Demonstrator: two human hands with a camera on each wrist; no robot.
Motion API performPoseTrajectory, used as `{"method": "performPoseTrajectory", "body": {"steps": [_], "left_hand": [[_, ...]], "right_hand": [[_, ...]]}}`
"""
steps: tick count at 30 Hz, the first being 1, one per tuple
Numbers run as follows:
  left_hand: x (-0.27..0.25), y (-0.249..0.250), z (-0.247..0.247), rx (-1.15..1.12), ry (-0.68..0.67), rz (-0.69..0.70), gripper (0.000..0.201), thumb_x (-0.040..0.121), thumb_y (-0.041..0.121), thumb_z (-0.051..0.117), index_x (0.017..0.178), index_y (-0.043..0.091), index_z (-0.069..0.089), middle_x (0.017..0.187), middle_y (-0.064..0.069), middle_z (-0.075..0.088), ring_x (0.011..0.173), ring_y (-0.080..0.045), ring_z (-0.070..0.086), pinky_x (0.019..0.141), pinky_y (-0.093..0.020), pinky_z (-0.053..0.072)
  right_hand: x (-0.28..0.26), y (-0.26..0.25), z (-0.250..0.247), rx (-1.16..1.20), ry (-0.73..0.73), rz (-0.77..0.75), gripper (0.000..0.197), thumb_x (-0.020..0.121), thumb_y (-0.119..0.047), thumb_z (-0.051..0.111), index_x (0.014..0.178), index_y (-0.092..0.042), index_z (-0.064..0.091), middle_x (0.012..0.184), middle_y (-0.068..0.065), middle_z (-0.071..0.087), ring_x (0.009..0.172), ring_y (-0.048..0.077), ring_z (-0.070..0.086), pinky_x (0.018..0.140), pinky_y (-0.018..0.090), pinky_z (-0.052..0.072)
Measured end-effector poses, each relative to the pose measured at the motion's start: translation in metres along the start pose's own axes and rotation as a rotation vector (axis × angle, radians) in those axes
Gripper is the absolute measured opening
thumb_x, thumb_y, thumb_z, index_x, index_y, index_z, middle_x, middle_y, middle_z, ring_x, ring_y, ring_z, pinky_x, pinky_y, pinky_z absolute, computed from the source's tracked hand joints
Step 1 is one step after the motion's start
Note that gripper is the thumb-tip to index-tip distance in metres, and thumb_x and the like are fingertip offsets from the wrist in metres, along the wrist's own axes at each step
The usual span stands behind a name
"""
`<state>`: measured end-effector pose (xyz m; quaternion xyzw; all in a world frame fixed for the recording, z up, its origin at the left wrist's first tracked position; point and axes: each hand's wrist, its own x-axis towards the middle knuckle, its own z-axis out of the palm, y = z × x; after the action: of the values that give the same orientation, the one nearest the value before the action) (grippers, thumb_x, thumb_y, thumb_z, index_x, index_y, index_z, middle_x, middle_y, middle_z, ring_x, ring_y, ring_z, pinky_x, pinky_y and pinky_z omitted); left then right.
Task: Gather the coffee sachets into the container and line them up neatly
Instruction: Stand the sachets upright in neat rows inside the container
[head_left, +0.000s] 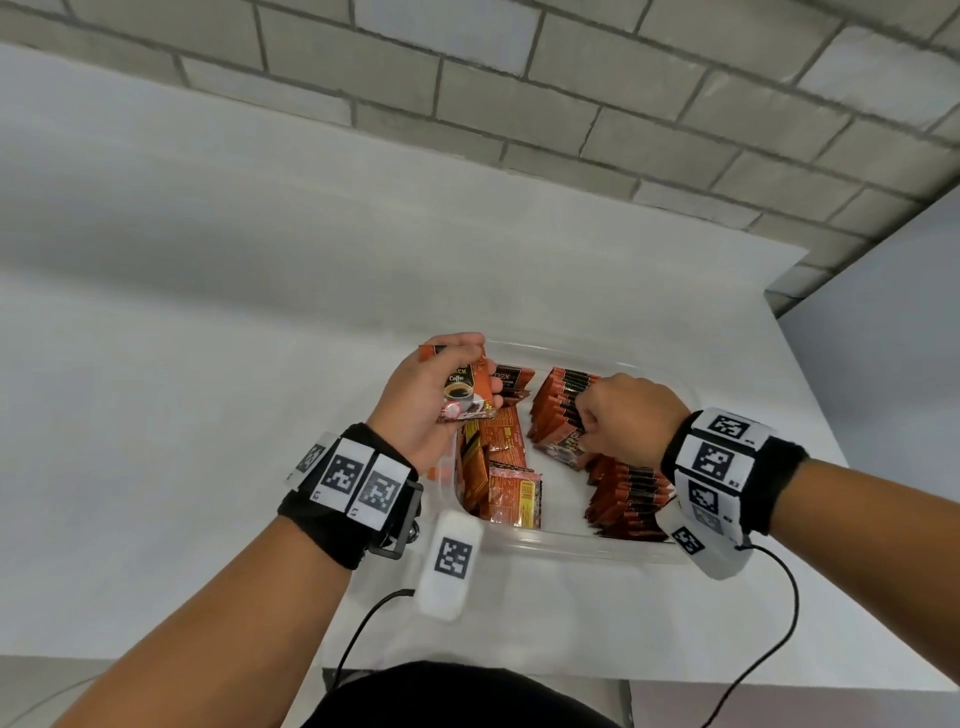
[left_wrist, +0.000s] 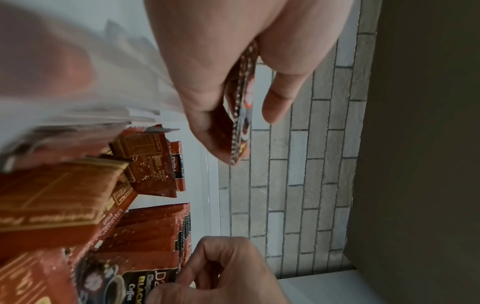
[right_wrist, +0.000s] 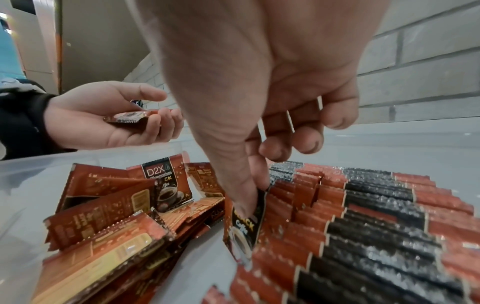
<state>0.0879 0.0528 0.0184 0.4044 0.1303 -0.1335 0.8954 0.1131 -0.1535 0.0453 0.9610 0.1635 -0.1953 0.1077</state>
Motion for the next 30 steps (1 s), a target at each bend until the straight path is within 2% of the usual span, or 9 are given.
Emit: {"method": "performPoseTrajectory", "body": {"steps": [3, 11, 15, 20, 23, 26, 28, 30], "left_hand": [[0.0, 0.0, 0.0, 0.005, -0.002, -0.001, 0.017, 0.09, 0.004, 0.053, 0.106, 0.006, 0.06, 0.077, -0.013, 0.064, 0.065, -0.022, 0.063, 0.063, -0.033, 0.055], [-0.001, 0.0, 0.0, -0.004, 0.007, -0.005, 0.016, 0.09, 0.003, 0.054, 0.105, 0.006, 0.06, 0.077, -0.013, 0.064, 0.065, -0.022, 0.063, 0.062, -0.033, 0.056], [-0.002, 0.0, 0.0, -0.008, 0.002, -0.002, 0.016, 0.091, 0.003, 0.053, 0.104, 0.005, 0.06, 0.075, -0.012, 0.064, 0.064, -0.022, 0.063, 0.062, -0.033, 0.055], [-0.003, 0.001, 0.001, -0.015, -0.002, -0.001, 0.016, 0.091, 0.003, 0.052, 0.105, 0.006, 0.059, 0.076, -0.013, 0.064, 0.065, -0.023, 0.063, 0.062, -0.032, 0.055], [-0.004, 0.001, 0.002, -0.015, 0.009, -0.005, 0.017, 0.092, 0.001, 0.045, 0.103, 0.005, 0.057, 0.079, -0.014, 0.064, 0.067, -0.024, 0.063, 0.064, -0.035, 0.054], [-0.009, 0.002, 0.006, 0.007, -0.029, -0.022, 0.021, 0.09, 0.0, 0.037, 0.104, -0.002, 0.051, 0.081, -0.018, 0.065, 0.069, -0.027, 0.065, 0.065, -0.035, 0.054], [-0.014, 0.004, 0.013, 0.075, -0.094, -0.031, 0.016, 0.09, -0.003, 0.038, 0.099, 0.0, 0.051, 0.081, -0.017, 0.068, 0.069, -0.027, 0.066, 0.064, -0.036, 0.055], [-0.019, 0.005, 0.024, 0.198, -0.167, -0.017, 0.014, 0.09, -0.006, 0.045, 0.091, 0.005, 0.054, 0.08, -0.013, 0.066, 0.065, -0.023, 0.065, 0.061, -0.032, 0.054]], "right_hand": [[0.001, -0.002, -0.001, -0.067, -0.025, -0.021, 0.009, 0.085, -0.02, 0.058, 0.084, -0.011, 0.061, 0.087, 0.005, 0.061, 0.077, 0.024, 0.06, 0.049, 0.024, 0.035], [0.004, -0.003, 0.0, -0.119, -0.024, -0.051, 0.012, 0.087, -0.021, 0.056, 0.087, -0.009, 0.06, 0.087, 0.006, 0.062, 0.074, 0.023, 0.06, 0.048, 0.024, 0.034], [0.003, 0.0, -0.001, -0.069, 0.024, -0.054, 0.016, 0.084, -0.03, 0.062, 0.086, -0.014, 0.058, 0.084, 0.001, 0.06, 0.068, 0.018, 0.051, 0.048, 0.023, 0.027], [0.0, 0.009, -0.002, 0.023, 0.059, -0.031, 0.023, 0.08, -0.036, 0.069, 0.08, -0.021, 0.052, 0.073, -0.007, 0.052, 0.066, 0.015, 0.049, 0.049, 0.023, 0.028], [-0.005, 0.021, -0.009, 0.166, 0.085, 0.021, 0.021, 0.08, -0.04, 0.07, 0.08, -0.025, 0.055, 0.071, -0.011, 0.053, 0.066, 0.014, 0.054, 0.051, 0.023, 0.033], [-0.018, 0.034, -0.025, 0.419, 0.179, 0.052, 0.017, 0.083, -0.038, 0.069, 0.084, -0.023, 0.061, 0.071, -0.004, 0.061, 0.063, 0.012, 0.057, 0.055, 0.021, 0.038], [-0.03, 0.036, -0.035, 0.622, 0.266, 0.048, 0.014, 0.084, -0.036, 0.068, 0.09, -0.024, 0.063, 0.077, -0.004, 0.063, 0.063, 0.008, 0.054, 0.057, 0.019, 0.038], [-0.043, 0.029, -0.042, 0.838, 0.284, -0.002, 0.02, 0.081, -0.04, 0.068, 0.096, -0.029, 0.064, 0.081, -0.007, 0.064, 0.064, 0.01, 0.056, 0.062, 0.021, 0.041]]}}
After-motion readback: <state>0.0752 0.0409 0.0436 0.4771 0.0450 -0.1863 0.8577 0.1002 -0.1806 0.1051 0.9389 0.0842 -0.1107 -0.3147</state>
